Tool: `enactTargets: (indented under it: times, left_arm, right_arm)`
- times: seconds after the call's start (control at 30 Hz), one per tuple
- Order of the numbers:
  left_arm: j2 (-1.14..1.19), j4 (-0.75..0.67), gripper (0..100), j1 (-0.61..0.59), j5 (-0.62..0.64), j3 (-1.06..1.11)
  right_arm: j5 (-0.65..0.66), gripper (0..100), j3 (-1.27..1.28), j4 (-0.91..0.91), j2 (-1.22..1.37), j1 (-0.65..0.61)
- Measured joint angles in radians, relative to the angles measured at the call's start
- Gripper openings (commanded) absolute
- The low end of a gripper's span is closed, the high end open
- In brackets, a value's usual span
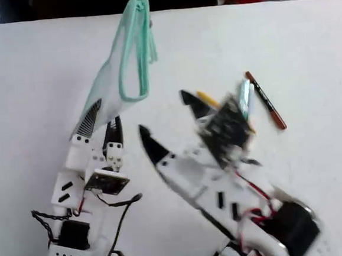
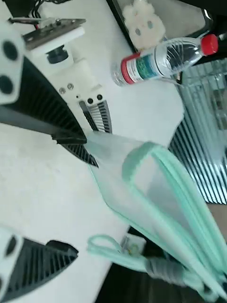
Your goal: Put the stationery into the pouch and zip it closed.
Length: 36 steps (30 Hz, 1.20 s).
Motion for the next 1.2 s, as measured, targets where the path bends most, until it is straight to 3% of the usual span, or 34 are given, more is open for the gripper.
enactTargets:
  times: [0.13,0.27,0.53,0.7,0.93,1.13,1.2]
  left_arm:
    - [0.000,0.000,3,0.000,0.075,0.000]
    - [0.000,0.046,3,0.026,0.227,-0.002]
    - [0.000,0.405,3,0.219,0.301,-0.123]
    - [0.000,0.514,3,0.338,0.301,-0.161]
    - [0.000,0.499,3,0.358,0.301,-0.051]
    - [-0.002,0.480,3,0.361,0.299,-0.014]
    - [-0.002,0.480,3,0.361,0.299,-0.014]
  right_arm:
    - [0.049,31.2,0.006,0.003,-0.129,0.204]
    - [0.057,31.2,0.109,-0.040,-0.172,0.422]
    - [0.057,29.6,0.497,-0.344,-0.114,0.729]
    - [0.057,23.5,0.597,-0.413,-0.051,0.756]
    - [0.064,24.1,0.566,-0.451,0.002,0.756]
    - [0.069,2.4,0.353,-0.508,0.115,0.680]
    - [0.069,1.9,0.262,-0.508,0.209,0.669]
